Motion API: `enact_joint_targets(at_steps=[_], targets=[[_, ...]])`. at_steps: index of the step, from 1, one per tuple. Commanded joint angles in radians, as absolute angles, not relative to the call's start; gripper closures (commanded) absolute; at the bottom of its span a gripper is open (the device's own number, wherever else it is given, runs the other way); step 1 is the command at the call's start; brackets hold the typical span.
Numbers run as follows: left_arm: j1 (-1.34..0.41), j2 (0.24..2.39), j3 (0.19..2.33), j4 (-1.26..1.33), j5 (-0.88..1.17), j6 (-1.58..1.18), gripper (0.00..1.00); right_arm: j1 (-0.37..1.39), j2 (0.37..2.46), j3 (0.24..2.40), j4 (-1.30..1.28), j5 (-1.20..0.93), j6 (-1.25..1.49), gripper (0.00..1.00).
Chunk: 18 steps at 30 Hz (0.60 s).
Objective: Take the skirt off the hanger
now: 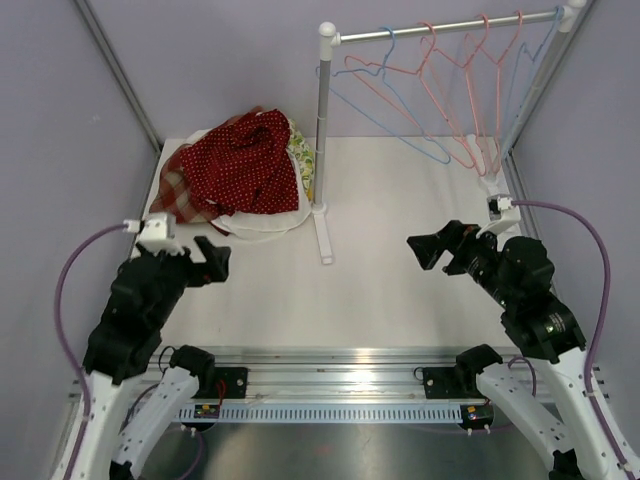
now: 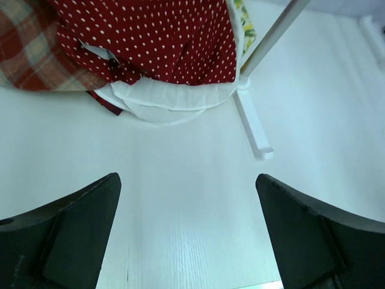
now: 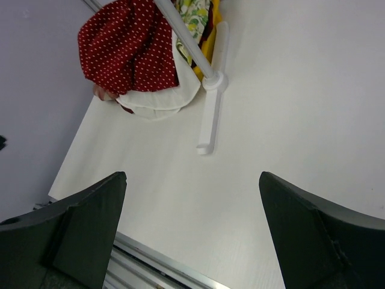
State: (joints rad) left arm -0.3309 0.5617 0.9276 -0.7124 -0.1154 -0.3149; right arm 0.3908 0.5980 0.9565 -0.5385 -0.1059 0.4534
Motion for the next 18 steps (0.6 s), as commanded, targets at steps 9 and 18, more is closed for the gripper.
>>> enact_joint_targets(at_steps=[9, 18], targets=[[-0.331, 0.369, 0.853, -0.699, -0.124, -0.318, 0.01, 0.391, 0.459, 0.848, -0.527, 0.175, 0.463, 0.01], [-0.331, 0.417, 0.853, -0.701, -0.100, -0.316, 0.01, 0.391, 0.434, 0.953, -0.698, 0.247, 0.360, 0.01]])
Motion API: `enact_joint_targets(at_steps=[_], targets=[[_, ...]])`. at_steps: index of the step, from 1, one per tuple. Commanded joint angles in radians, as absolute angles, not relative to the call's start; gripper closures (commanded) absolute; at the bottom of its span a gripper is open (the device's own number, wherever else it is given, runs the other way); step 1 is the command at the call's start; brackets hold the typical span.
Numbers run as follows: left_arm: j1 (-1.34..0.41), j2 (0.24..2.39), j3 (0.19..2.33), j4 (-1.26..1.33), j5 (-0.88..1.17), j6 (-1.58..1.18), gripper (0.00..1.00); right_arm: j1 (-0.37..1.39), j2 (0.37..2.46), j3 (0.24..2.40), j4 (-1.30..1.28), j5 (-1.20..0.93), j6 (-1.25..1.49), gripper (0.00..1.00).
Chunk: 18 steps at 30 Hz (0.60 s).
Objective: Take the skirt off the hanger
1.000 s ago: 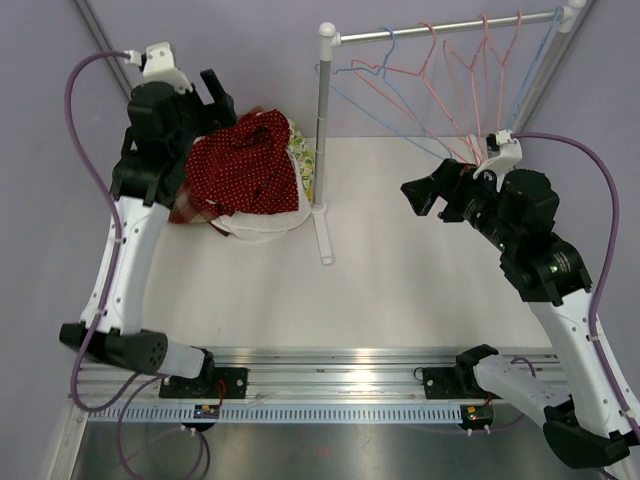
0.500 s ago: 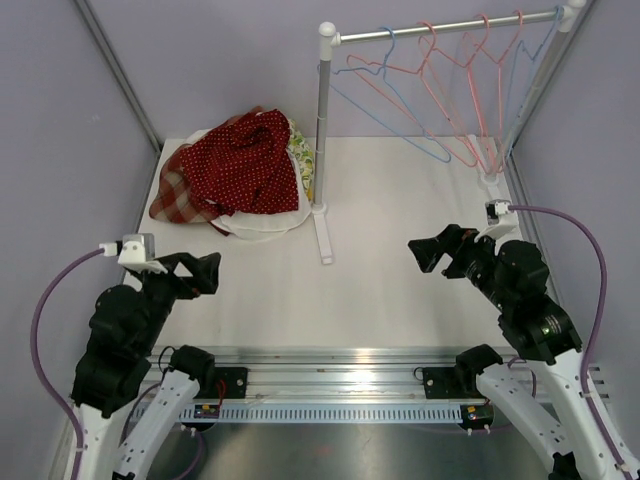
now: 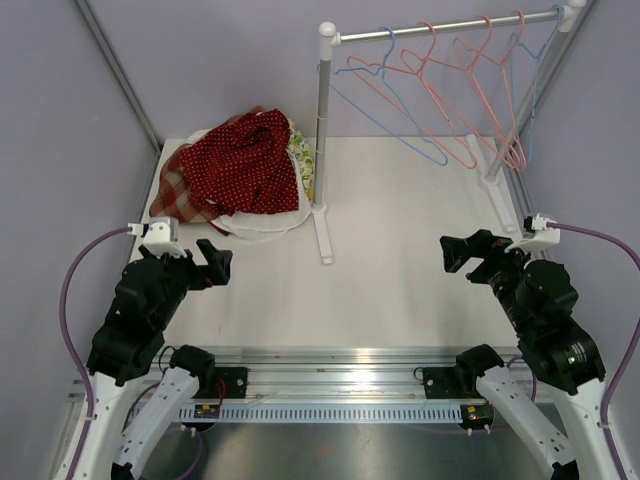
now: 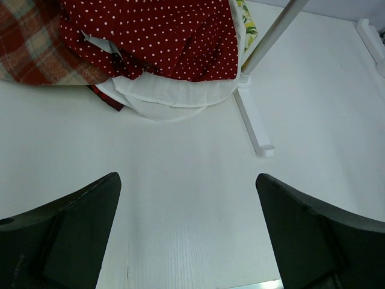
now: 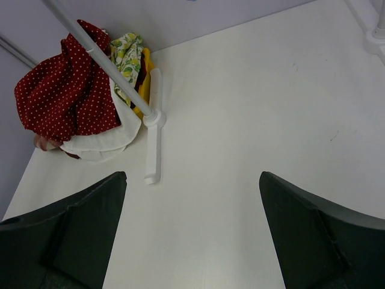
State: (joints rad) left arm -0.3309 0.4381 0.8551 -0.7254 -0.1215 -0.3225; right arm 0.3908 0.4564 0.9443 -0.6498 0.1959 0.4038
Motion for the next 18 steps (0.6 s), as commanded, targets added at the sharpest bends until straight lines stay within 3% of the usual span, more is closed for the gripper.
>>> enact_joint_targets(at_steps=[1, 18], targets=[[-0.331, 0.417, 0.851, -0.701, -0.100, -0.316, 0.01, 0.391, 0.427, 0.947, -0.696, 0.245, 0.367, 0.01], [-0.331, 0.463, 0.851, -0.710, -0.127, -0.328, 0.01, 0.391, 0.393, 0.928, -0.667, 0.184, 0.368, 0.01]])
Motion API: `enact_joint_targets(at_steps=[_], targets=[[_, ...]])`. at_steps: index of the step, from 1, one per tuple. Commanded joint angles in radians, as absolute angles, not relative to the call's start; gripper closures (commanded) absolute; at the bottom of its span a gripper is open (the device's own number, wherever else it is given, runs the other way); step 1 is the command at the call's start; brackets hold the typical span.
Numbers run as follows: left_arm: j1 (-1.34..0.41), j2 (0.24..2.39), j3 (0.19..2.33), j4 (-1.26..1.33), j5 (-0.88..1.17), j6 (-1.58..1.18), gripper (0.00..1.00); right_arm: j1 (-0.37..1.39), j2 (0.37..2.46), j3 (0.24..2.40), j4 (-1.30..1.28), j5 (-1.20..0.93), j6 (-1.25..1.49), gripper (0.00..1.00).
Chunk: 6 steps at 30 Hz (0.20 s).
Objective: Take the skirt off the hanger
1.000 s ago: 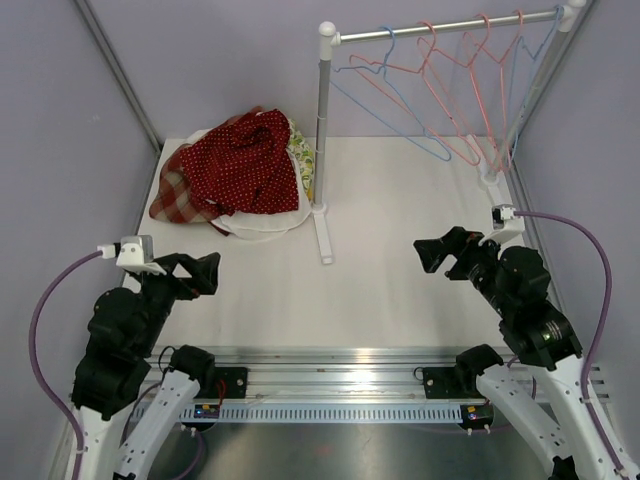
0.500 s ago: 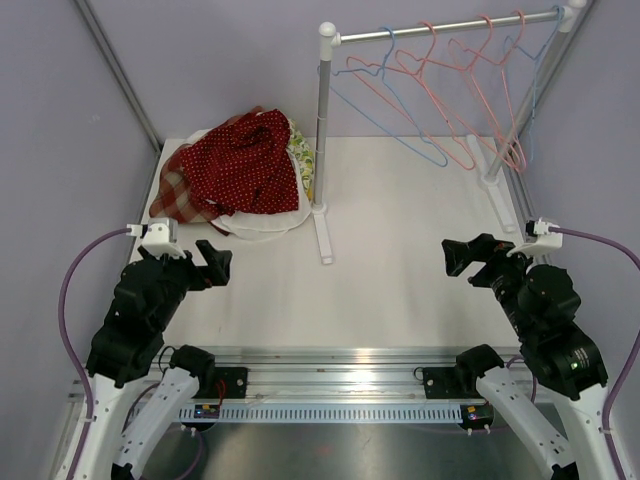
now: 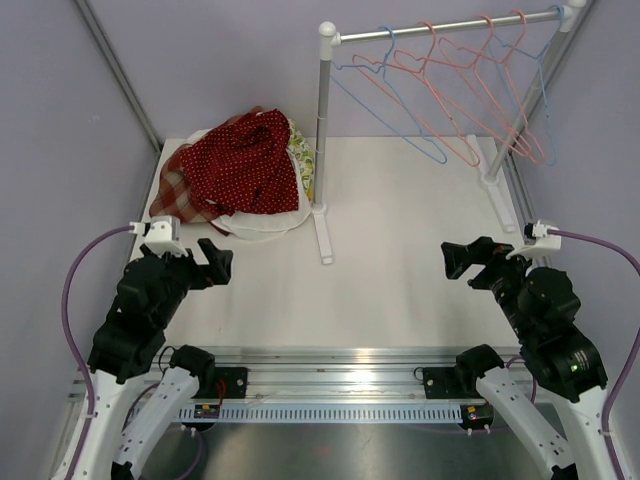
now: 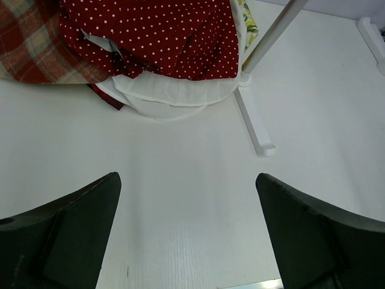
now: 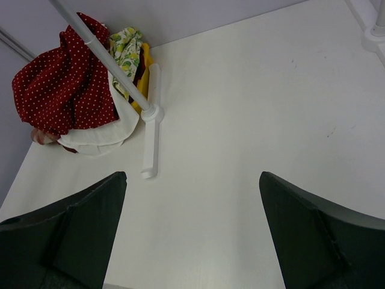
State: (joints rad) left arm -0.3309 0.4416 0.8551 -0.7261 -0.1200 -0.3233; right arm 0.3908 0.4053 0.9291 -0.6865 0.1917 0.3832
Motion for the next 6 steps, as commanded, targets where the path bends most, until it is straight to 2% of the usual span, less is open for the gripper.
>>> enact_joint_targets(at_steps=[1, 6], targets=[[-0.331, 0.466, 0.850, -0.710, -0.127, -0.328, 0.01, 0.391, 0.391, 0.927, -0.666, 0.183, 0.368, 0.00], [-0.331, 0.473, 0.867, -0.706, -0.130, -0.319, 0.01, 0.391, 0.393, 0.928, -0.666, 0.166, 0.367, 0.01]])
